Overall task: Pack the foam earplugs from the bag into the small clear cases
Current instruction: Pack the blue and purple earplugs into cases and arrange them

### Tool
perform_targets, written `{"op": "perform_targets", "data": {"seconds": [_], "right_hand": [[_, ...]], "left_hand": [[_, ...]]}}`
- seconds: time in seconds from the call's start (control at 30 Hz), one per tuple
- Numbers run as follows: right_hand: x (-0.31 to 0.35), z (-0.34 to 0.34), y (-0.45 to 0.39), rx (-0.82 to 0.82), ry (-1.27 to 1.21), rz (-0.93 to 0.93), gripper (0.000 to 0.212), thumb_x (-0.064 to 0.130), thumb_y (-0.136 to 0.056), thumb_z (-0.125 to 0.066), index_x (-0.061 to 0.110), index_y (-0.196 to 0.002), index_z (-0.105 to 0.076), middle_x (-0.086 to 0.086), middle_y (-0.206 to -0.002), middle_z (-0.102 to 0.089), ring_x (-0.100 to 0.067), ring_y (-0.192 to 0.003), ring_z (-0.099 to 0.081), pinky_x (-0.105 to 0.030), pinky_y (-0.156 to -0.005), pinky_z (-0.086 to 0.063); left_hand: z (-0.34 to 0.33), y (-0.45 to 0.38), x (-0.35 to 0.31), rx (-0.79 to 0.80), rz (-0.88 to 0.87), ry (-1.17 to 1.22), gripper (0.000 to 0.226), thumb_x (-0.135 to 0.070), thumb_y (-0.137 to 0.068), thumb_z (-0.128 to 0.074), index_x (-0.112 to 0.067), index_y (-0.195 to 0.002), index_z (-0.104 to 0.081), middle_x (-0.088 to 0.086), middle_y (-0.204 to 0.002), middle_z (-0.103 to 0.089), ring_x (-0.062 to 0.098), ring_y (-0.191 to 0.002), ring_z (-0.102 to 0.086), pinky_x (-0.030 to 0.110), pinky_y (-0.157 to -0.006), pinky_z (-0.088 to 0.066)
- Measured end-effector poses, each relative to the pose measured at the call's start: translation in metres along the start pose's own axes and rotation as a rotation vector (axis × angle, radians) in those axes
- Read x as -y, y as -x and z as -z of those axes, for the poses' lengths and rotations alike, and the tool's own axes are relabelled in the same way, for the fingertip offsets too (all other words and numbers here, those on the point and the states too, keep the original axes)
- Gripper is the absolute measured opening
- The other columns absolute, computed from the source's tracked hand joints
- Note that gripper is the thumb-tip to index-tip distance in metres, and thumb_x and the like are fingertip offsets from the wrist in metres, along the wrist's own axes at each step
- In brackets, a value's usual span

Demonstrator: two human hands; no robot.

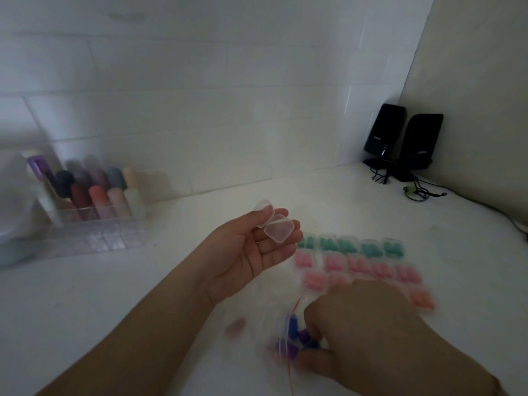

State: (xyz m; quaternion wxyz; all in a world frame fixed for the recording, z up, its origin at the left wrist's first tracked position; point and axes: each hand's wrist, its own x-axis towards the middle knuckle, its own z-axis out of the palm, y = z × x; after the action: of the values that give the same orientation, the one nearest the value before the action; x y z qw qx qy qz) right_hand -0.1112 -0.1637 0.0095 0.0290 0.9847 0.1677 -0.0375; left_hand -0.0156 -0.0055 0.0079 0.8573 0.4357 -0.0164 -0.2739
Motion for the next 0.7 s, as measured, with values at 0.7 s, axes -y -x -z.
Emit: {"op": "perform_targets", "data": {"seconds": [0.7], "right_hand": [[-0.036,0.011,-0.015,-0.780,-0.369,0.151,0.021,0.037,-0.090,-0.055,0.023,-0.091,-0.071,0.016,-0.081,-0.067,0.000,-0.065,-0.059,-0.020,-0.061,-0.051]], "left_hand": [[-0.003,0.010,0.000,0.238,0.197,-0.081,0.049,-0.028,-0.082,-0.063,0.009,-0.114,-0.064,0.029,-0.125,-0.061,0.036,-0.109,-0.065,0.038,-0.094,-0.052]]}}
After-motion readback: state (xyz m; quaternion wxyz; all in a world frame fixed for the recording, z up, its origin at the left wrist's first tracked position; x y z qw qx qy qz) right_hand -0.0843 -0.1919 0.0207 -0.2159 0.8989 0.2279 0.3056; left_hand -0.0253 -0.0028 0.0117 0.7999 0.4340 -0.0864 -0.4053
